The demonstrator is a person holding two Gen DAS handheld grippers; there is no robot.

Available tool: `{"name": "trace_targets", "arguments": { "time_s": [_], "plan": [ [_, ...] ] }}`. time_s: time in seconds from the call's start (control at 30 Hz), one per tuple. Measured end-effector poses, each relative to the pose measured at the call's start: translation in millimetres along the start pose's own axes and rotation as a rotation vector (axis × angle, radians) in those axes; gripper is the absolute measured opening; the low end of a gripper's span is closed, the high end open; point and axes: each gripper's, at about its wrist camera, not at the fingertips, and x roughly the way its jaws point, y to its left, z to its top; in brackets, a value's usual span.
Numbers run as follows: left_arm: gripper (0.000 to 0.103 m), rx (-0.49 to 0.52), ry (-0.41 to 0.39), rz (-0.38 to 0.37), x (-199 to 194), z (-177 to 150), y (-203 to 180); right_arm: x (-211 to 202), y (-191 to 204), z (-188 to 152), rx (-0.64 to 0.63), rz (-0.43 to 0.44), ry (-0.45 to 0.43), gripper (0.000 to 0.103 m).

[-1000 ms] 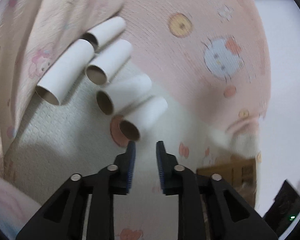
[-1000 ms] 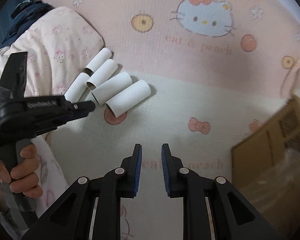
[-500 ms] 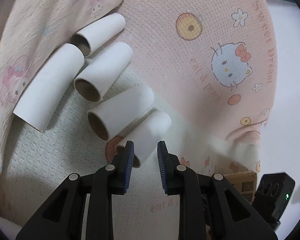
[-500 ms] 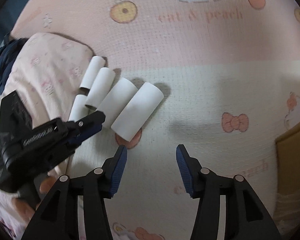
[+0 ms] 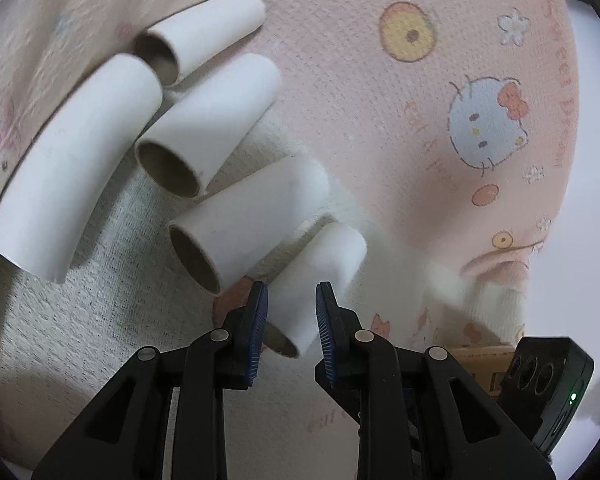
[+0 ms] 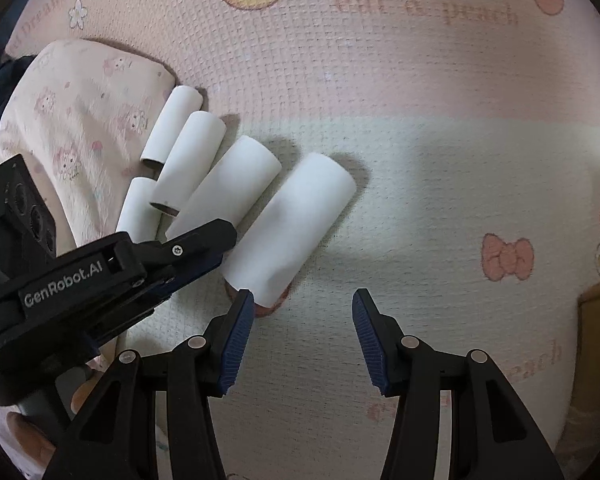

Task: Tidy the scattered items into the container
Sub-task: 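Pull the end white tube away from the row with the left gripper, then close the right gripper around the separated white tube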

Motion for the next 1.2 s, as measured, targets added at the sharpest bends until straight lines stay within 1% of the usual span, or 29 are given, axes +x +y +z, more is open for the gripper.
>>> {"name": "trace_targets", "arguments": {
  "time_s": [0.07,0.23,0.3,0.5,0.67,0.73,0.77,0.9,1.07,1.13,1.2],
  "plan": [
    [0.028,-0.009,0.024,-0.012,5,0,1,1,0,0,-0.002,0.000,0.003,0.048],
    [0.028,0.012,0.111,-0.084,16,-5,-5,2,-3,4,-0.006,-0.006,-0.001,0.048],
    [0.029,0.017,0.134,-0.096,20,-6,-7,1,-4,5,-0.011,-0.002,-0.001,0.048],
    [0.034,0.060,0.169,-0.089,24,-11,-12,9,-9,4,-0.007,0.001,0.019,0.048],
    [0.035,0.058,0.194,-0.097,28,-14,-12,15,-14,5,0.001,0.017,0.032,0.048],
    [0.035,0.050,0.214,-0.120,29,-16,-11,15,-12,4,-0.015,0.024,0.032,0.048],
    [0.035,0.053,0.217,-0.120,31,-16,-12,16,-10,4,-0.030,0.020,0.037,0.047],
    [0.036,0.081,0.229,-0.100,32,-23,-14,14,-3,1,-0.097,-0.014,0.031,0.042],
    [0.036,0.078,0.287,-0.129,34,-34,-14,2,-3,-12,-0.172,-0.060,0.042,0.041],
    [0.036,0.101,0.288,-0.117,35,-37,-18,-2,-6,-18,-0.178,-0.053,0.047,0.039],
    [0.036,0.125,0.271,-0.099,34,-38,-21,-3,-9,-23,-0.170,-0.049,0.065,0.039]
  ]
}}
